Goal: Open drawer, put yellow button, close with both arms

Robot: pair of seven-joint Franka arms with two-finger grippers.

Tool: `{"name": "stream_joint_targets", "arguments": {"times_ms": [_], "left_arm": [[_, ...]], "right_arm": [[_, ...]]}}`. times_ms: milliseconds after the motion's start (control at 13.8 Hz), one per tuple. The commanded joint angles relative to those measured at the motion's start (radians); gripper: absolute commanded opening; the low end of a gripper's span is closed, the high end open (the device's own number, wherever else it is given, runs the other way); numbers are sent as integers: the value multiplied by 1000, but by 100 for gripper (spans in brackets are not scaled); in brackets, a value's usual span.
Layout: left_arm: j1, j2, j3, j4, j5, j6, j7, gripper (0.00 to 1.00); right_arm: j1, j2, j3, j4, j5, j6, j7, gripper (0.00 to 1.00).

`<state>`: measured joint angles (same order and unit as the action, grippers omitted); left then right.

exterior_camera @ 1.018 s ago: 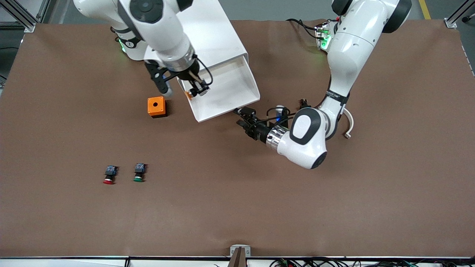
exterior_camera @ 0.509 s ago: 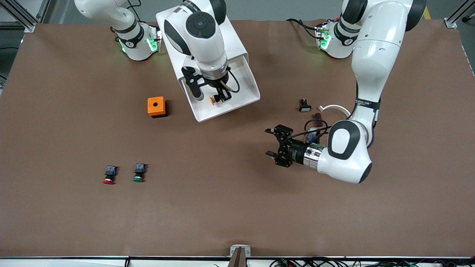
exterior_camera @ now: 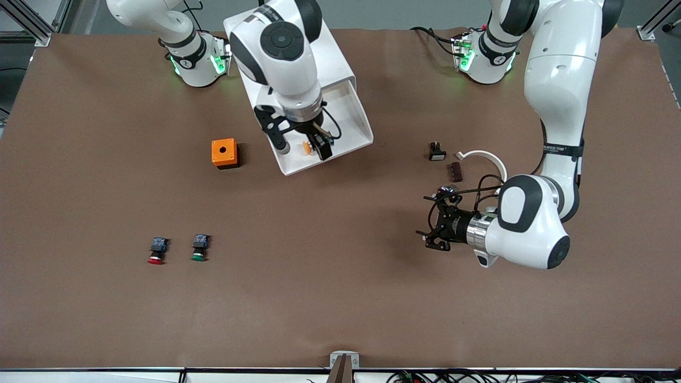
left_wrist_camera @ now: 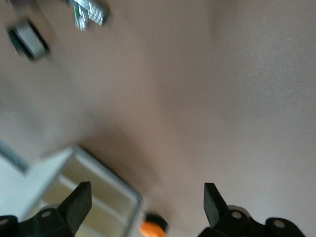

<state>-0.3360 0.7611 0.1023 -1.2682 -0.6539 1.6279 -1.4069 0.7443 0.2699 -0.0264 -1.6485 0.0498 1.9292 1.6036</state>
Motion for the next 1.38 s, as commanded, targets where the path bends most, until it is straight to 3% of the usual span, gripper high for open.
{"name": "stream_joint_targets", "arguments": {"times_ms": [0, 218, 436, 727, 1018, 1309], "left_arm": [[-31, -45, -35, -10, 138, -2, 48, 100], [-86, -75, -33, 1, 195, 6, 223, 100], [-168, -92, -35, 1, 347, 26, 415, 100], [-265, -92, -33, -6, 366, 120, 535, 100], [-403, -94, -46, -45, 379, 300, 540, 100], [-495, -144, -47, -109, 379, 325, 517, 100]], "right_arm": [[-159, -6, 10, 58, -4, -117, -425, 100], [-348, -24, 8, 67, -7, -219, -864, 100], [-492, -49, 8, 73, -77, -283, -1185, 100], [-679, -52, 8, 137, -80, -372, -1549, 100], [-772, -54, 5, 209, -80, -484, -1711, 100], [-796, -54, 6, 242, -82, -523, -1709, 100]]}}
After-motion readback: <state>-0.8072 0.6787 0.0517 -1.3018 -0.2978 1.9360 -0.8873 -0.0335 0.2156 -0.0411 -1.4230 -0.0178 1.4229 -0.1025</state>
